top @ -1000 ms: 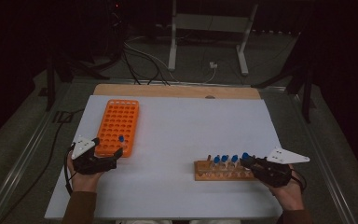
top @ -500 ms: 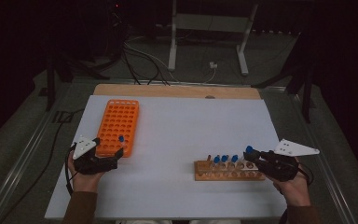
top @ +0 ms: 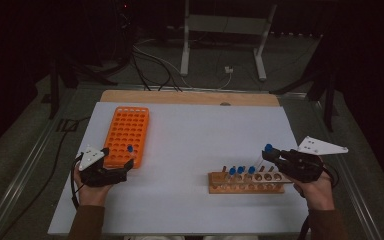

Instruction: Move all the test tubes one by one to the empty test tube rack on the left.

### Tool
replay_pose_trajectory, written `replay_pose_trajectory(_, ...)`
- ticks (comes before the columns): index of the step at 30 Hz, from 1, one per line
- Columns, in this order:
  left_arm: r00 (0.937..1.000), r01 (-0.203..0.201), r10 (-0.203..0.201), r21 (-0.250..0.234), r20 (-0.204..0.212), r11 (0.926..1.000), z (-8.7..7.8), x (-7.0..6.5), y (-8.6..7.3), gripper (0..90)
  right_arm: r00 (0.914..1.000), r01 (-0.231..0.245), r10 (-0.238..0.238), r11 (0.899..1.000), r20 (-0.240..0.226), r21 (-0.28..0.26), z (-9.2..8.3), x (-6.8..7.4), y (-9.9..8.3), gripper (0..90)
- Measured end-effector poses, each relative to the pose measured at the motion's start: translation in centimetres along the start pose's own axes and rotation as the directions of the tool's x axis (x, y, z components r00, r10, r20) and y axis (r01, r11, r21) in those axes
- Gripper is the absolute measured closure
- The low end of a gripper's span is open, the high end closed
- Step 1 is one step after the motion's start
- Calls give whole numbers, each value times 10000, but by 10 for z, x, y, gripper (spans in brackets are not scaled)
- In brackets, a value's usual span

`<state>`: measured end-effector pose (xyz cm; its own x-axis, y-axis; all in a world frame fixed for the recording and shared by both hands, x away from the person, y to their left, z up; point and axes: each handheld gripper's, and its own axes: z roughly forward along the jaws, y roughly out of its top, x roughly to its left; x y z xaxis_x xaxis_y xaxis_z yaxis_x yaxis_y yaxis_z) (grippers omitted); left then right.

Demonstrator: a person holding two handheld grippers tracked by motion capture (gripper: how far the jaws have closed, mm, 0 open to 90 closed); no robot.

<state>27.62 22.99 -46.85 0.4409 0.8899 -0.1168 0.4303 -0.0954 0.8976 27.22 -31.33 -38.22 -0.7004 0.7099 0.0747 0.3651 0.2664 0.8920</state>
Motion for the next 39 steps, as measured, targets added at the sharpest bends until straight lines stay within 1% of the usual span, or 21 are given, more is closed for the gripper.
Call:
replay_pose_trajectory(6,9999,-81,81,-14,-127,10000,0,0,0,11,9998,-31,29,9999,-180,-114,18,4,10,774)
replay_pose_trajectory(11,10000,-33,32,-134,-81,9999,-3,-1,2,10,9993,-10,1,9997,-384,-228,33,13,20,774)
replay_pose_trajectory(15,10000,-80,80,-232,-6,9997,-5,-5,5,9,9982,77,-91,9997,-587,-235,45,24,28,773)
replay_pose_trajectory(21,9993,-243,255,-445,260,9987,-9,-14,11,10,9949,270,-292,9994,-969,-238,65,42,35,773)
replay_pose_trajectory(26,9981,-302,328,-496,530,9983,-10,-20,15,10,9899,335,-354,9993,-1371,-167,81,58,42,772)
replay_pose_trajectory(29,9970,-343,378,-520,675,9981,-11,-25,19,10,9866,480,-494,9988,-1553,-125,90,68,48,773)
replay_pose_trajectory(31,9950,-333,383,-549,920,9979,-12,-30,22,12,9844,480,-501,9987,-1685,-170,95,73,51,773)
replay_pose_trajectory(33,9919,-433,504,-624,1168,9971,-13,-37,26,17,9829,497,-531,9985,-1761,-241,100,79,54,772)
replay_pose_trajectory(37,9832,-551,679,-790,1693,9954,-12,-51,32,40,9804,522,-555,9984,-1893,-225,111,89,56,773)
replay_pose_trajectory(39,9774,-574,727,-818,1987,9950,-10,-58,33,54,9790,518,-547,9985,-1962,-194,116,93,57,772)
